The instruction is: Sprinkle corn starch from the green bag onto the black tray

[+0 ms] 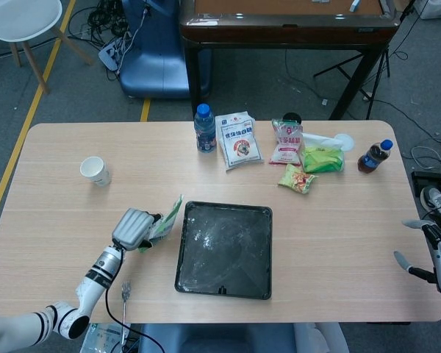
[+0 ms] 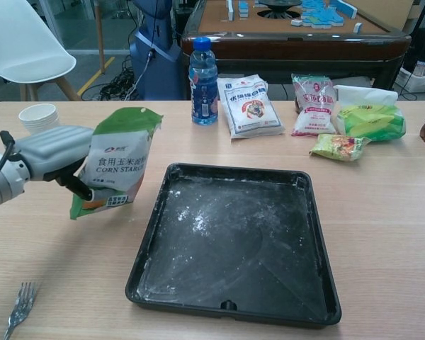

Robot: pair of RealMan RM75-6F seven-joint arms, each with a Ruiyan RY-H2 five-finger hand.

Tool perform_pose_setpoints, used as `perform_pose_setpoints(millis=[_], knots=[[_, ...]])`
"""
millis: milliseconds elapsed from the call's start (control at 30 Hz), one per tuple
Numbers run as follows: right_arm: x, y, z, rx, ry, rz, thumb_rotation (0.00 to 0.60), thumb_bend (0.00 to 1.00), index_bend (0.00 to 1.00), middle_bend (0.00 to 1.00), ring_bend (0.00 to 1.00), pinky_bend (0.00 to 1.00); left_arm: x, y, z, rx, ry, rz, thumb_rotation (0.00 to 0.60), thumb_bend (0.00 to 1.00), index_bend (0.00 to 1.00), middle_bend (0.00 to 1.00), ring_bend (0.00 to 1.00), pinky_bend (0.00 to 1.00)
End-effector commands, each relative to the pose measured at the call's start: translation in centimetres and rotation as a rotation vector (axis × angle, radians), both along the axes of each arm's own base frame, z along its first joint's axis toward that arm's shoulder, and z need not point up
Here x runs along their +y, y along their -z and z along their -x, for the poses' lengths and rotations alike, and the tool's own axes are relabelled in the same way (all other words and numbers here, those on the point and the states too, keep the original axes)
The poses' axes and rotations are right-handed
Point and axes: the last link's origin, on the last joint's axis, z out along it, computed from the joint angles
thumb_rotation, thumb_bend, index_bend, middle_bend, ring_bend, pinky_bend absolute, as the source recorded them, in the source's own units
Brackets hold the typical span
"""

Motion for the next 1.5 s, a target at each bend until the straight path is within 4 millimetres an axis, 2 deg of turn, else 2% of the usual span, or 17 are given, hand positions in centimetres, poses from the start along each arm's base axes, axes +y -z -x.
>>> perform_pose_setpoints(millis=[33,367,467,667,900,1100,1233,1500], knots=[[0.0,0.0,0.0,0.001,0.002,0.000,0.600,0.22,0.33,0.36,0.17,0.13,-0.2,0.7,0.3,-0.028,-0.007,0.021,0.600,0.45,0.46,0.62,0.60,0.69],[0.2,-0.1,0.1,0.002,0.007,0.006,0.600,0.22,0.33,0.36,0.17,0.13,-0.6,2.1,0.5,-0.080,-0.020,0.071,0.600,0.40,0.43,0.59,0.59,0.68],[0.2,-0.1,0.1,0.002,0.009,0.005,0.600,0.22,0.33,0.36,0.17,0.13,-0.7,2.1,0.7,-0.091,-0.041,0.103,0.600,0.39,0.36,0.56,0.54,0.66],[0.1,0.1,0.2,0.002,0.010,-0.001,0.600,0.22,0.33,0.36,0.17,0.13,-1.0,1.6,0.7,-0.090,-0.050,0.138,0.600,0.39,0.14,0.42,0.40,0.57],[0.0,0.1,0.2,0.000,0.009,0.002,0.600,0.22,0.33,0.36,0.17,0.13,-1.7,0.6,0.9,-0.073,-0.061,0.175,0.600,0.39,0.01,0.31,0.29,0.50],[0.1,0.0,0.2,-0.001,0.010,0.004,0.600,0.22,0.33,0.36,0.17,0.13,-2.0,0.6,1.4,-0.034,-0.077,0.200,0.600,0.38,0.00,0.16,0.17,0.40],[0.1,0.0,0.1,0.000,0.010,0.005,0.600,0.22,0.33,0.36,0.17,0.13,-2.0,0.6,1.5,-0.022,-0.080,0.198,0.600,0.29,0.00,0.07,0.09,0.32],[0.2,-0.1,0.1,0.000,0.012,0.009,0.600,0.22,0.33,0.36,0.17,0.13,-1.9,0.3,1.3,-0.007,-0.078,0.192,0.600,0.23,0.00,0.00,0.01,0.23]])
